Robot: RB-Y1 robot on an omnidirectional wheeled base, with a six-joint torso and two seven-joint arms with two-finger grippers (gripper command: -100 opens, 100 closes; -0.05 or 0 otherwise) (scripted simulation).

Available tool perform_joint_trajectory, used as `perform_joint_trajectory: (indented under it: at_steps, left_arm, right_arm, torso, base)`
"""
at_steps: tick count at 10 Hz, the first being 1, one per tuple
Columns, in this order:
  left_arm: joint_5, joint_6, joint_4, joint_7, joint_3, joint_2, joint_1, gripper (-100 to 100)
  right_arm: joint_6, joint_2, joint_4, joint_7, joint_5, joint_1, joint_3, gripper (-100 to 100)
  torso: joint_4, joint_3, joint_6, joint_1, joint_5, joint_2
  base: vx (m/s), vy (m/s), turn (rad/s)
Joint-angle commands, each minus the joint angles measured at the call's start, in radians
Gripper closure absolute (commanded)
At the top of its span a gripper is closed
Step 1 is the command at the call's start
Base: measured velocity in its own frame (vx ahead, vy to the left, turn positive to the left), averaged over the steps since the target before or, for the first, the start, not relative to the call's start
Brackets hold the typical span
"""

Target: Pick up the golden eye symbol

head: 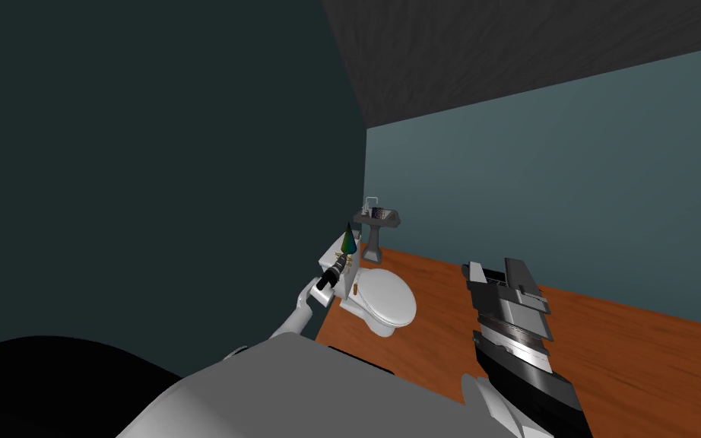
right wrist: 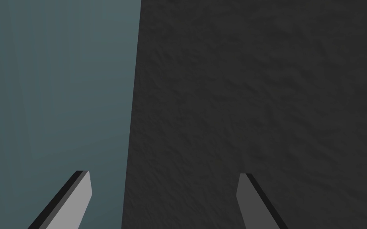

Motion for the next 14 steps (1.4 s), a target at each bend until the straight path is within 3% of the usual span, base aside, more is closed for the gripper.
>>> perform_joint_trajectory:
  at_steps: [1, 2, 4, 6, 7, 9, 11, 13, 14]
  left_arm:
    - [0.003, 0.004, 0.043, 0.002, 0.001, 0.003, -0.021, -100]
    - [0.015, -0.022, 0.085, 0.006, 0.014, 0.007, -0.067, -100]
    - [0.015, -0.022, 0.142, 0.006, 0.014, 0.007, -0.097, -100]
    - [0.028, -0.049, 0.220, 0.011, 0.028, 0.011, -0.173, -100]
    - [0.028, -0.049, 0.243, 0.011, 0.028, 0.011, -0.173, -100]
    - [0.040, -0.075, 0.302, 0.015, 0.042, 0.015, -0.242, -100]
    - [0.040, -0.075, 0.342, 0.015, 0.042, 0.015, -0.249, -100]
    - [0.053, -0.101, 0.410, 0.020, 0.055, 0.018, -0.325, -100]
    - [0.053, -0.101, 0.439, 0.020, 0.055, 0.018, -0.325, -100]
  right_arm:
    - [0.000, 0.000, 0.000, 0.000, 0.000, 0.000, 0.000, 0]
    - [0.000, 0.000, 0.000, 0.000, 0.000, 0.000, 0.000, 0]
    - [0.000, 0.000, 0.000, 0.000, 0.000, 0.000, 0.000, 0]
    - [0.000, 0.000, 0.000, 0.000, 0.000, 0.000, 0.000, 0]
    - [0.000, 0.000, 0.000, 0.000, 0.000, 0.000, 0.000, 0]
    - [0.000, 0.000, 0.000, 0.000, 0.000, 0.000, 0.000, 0]
    - [0.000, 0.000, 0.000, 0.000, 0.000, 0.000, 0.000, 0]
    - [0.000, 0.000, 0.000, 0.000, 0.000, 0.000, 0.000, 0]
    - [0.000, 0.000, 0.000, 0.000, 0.000, 0.000, 0.000, 0]
  torso:
    - [0.000, 0.000, 0.000, 0.000, 0.000, 0.000]
    - [0.000, -0.001, 0.000, 0.000, 0.000, -0.002]
    - [0.000, 0.000, 0.000, 0.000, 0.000, 0.000]
    - [0.000, -0.001, 0.000, 0.000, 0.000, -0.001]
    - [0.000, 0.000, 0.000, 0.000, 0.000, 0.000]
    - [0.000, 0.000, 0.000, 0.000, 0.000, 0.000]
    - [0.000, -0.001, 0.000, 0.000, 0.000, -0.001]
    - [0.000, -0.001, 0.000, 0.000, 0.000, -0.002]
    - [0.000, 0.000, 0.000, 0.000, 0.000, -0.001]
  base:
    - [-0.029, -0.003, 0.000]
    - [-0.059, -0.004, -0.013]
    - [-0.047, -0.008, -0.011]
    - [-0.064, -0.008, -0.016]
    - [-0.034, -0.005, -0.001]
    - [-0.065, -0.005, -0.018]
    - [-0.016, -0.004, 0.001]
    - [-0.056, -0.011, -0.018]
    - [-0.033, 0.000, -0.003]
